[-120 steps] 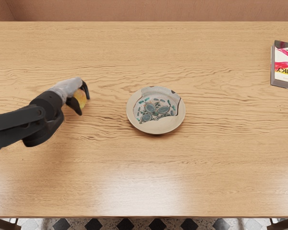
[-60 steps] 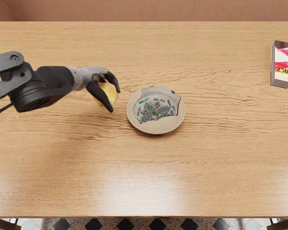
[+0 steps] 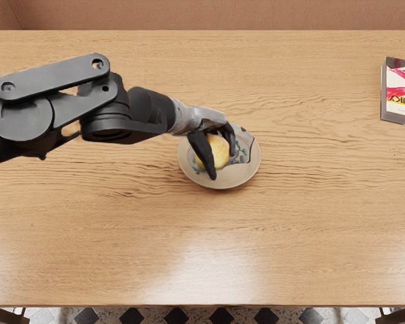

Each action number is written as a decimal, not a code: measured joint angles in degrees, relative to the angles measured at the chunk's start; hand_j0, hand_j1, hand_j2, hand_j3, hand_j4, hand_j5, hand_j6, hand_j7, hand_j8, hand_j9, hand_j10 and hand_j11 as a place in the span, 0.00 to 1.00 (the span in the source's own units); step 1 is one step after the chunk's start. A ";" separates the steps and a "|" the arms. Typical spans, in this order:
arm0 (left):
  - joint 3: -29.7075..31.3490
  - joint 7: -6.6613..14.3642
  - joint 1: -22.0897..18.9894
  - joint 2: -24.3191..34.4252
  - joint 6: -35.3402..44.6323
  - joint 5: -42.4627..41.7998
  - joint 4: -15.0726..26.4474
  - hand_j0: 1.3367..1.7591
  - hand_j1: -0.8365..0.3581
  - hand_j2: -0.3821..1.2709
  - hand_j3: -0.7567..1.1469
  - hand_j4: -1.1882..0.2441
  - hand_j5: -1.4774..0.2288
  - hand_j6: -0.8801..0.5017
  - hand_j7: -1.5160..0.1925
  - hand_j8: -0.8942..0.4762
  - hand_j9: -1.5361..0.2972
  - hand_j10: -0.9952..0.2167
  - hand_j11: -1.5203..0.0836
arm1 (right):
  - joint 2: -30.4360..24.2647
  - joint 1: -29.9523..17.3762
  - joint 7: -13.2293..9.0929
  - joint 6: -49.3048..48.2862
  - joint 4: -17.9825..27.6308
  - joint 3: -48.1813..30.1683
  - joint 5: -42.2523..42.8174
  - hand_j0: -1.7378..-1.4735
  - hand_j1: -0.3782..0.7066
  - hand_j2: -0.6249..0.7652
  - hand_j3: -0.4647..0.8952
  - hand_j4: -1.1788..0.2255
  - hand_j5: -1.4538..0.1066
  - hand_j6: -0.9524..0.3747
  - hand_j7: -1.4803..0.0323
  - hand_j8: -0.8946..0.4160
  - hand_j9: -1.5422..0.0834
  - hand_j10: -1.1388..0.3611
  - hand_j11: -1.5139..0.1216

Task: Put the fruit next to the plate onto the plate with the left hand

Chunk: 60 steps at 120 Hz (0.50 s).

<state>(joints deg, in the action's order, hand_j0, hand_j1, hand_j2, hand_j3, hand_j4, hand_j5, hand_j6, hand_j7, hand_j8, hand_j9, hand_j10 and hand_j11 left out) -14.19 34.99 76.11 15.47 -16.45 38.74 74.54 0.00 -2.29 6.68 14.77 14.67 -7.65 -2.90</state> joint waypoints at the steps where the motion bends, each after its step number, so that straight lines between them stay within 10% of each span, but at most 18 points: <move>1: 0.05 0.00 0.00 -0.24 -0.01 0.31 -0.41 0.72 0.44 0.46 0.40 0.38 0.21 0.48 0.22 0.53 0.20 0.56 0.20 | 0.00 0.00 0.00 0.00 0.00 0.00 0.00 0.30 0.07 0.44 0.34 0.81 0.90 0.69 0.95 0.66 0.92 0.74 0.90; 60: 0.54 -0.02 0.18 -6.74 0.44 7.67 -8.45 0.72 0.42 0.48 0.40 0.38 0.21 0.49 0.23 0.53 0.22 0.57 0.20 | 0.00 0.00 0.00 0.00 0.00 0.00 0.00 0.30 0.07 0.44 0.34 0.81 0.90 0.69 0.95 0.66 0.92 0.74 0.90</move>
<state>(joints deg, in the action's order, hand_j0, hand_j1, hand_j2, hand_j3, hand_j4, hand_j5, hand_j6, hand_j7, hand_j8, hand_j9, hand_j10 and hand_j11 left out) -13.65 34.96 76.29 8.73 -16.01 46.41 66.09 0.00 -2.29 6.68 14.77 14.68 -7.65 -2.90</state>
